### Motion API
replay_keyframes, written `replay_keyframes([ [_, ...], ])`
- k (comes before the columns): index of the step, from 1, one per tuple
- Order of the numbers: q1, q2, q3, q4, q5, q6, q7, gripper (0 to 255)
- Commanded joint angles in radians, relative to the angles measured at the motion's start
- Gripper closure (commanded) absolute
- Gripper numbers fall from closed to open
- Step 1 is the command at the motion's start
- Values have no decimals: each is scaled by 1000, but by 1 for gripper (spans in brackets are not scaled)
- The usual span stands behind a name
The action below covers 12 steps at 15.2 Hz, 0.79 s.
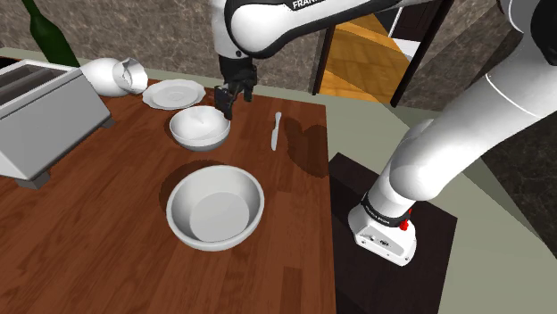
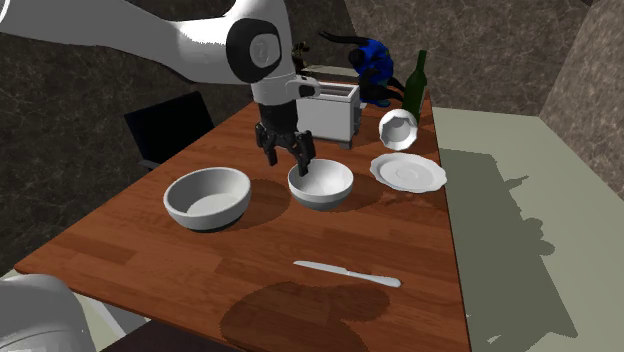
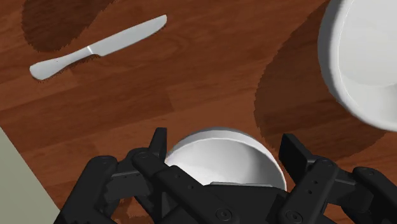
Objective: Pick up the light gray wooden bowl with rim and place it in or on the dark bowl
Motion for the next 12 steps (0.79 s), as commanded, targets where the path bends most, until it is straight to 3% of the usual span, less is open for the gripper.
replay_keyframes([
  [1, 0, 77, 25, 46, -27, 29, 43, 0],
  [7, 23, 312, 84, 207, -143, 78, 188, 0],
  [12, 77, 517, 94, 381, -254, 77, 298, 0],
])
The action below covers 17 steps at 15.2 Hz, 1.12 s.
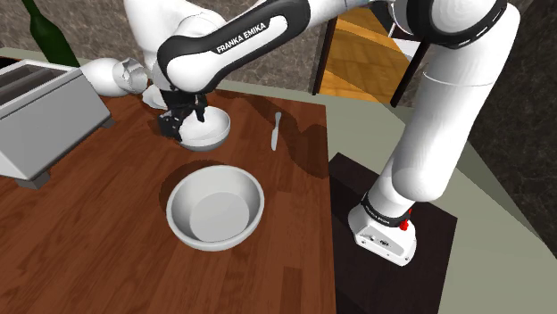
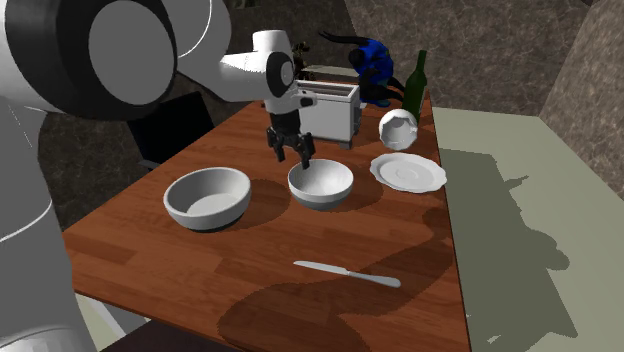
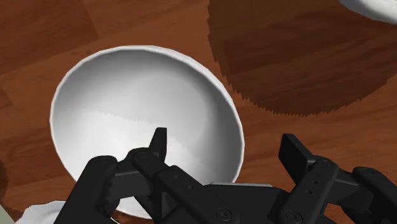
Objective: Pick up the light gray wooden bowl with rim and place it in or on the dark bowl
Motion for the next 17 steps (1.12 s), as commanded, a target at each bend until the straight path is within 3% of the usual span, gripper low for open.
replay_keyframes([
  [1, 27, 87, -2, 76, -46, -2, 42, 0],
  [10, 39, 160, -20, 64, -88, 76, 72, 0],
  [17, 39, 160, -20, 64, -88, 76, 71, 0],
])
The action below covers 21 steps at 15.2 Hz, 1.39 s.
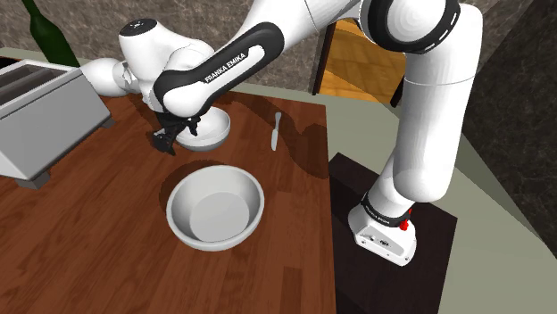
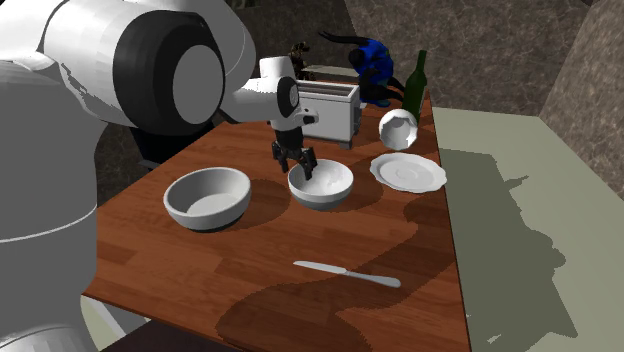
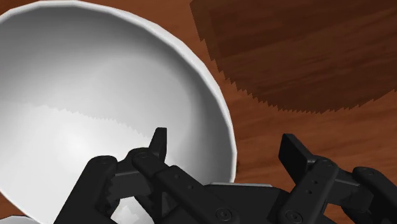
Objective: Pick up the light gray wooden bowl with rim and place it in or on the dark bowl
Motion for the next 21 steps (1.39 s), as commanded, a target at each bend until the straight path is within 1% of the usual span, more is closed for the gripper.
replay_keyframes([
  [1, 0, 0, 0, 0, 0, 0, 0, 255],
  [10, 0, 0, 0, 0, 0, 0, 0, 255],
  [21, -8, -63, 16, 66, 43, -120, -40, 255],
])
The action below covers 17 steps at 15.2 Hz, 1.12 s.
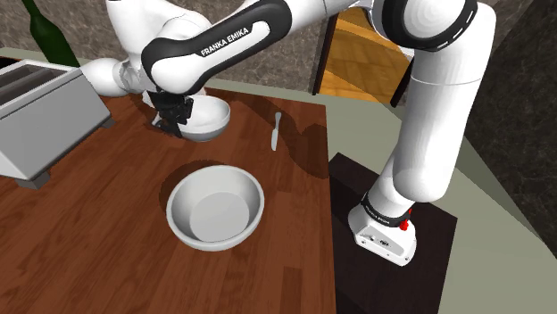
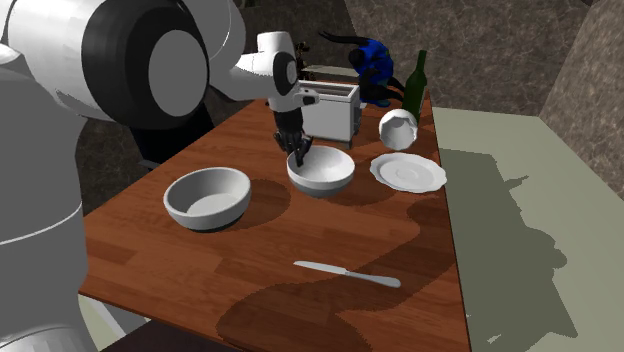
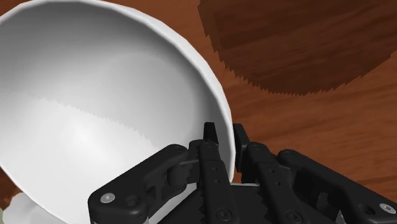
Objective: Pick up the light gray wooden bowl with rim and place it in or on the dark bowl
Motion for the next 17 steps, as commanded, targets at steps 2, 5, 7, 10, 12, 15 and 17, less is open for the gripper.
replay_keyframes([
  [2, -1, -13, 4, 24, 10, -35, -9, 255],
  [5, -1, -26, 6, 48, 19, -70, -19, 255],
  [7, -1, -33, 8, 66, 24, -94, -25, 255],
  [10, -1, -42, 10, 94, 31, -130, -33, 255],
  [12, -1, -47, 12, 115, 35, -154, -38, 255],
  [15, 0, -53, 13, 147, 40, -191, -45, 255],
  [17, 1, -56, 14, 170, 43, -217, -50, 255],
])
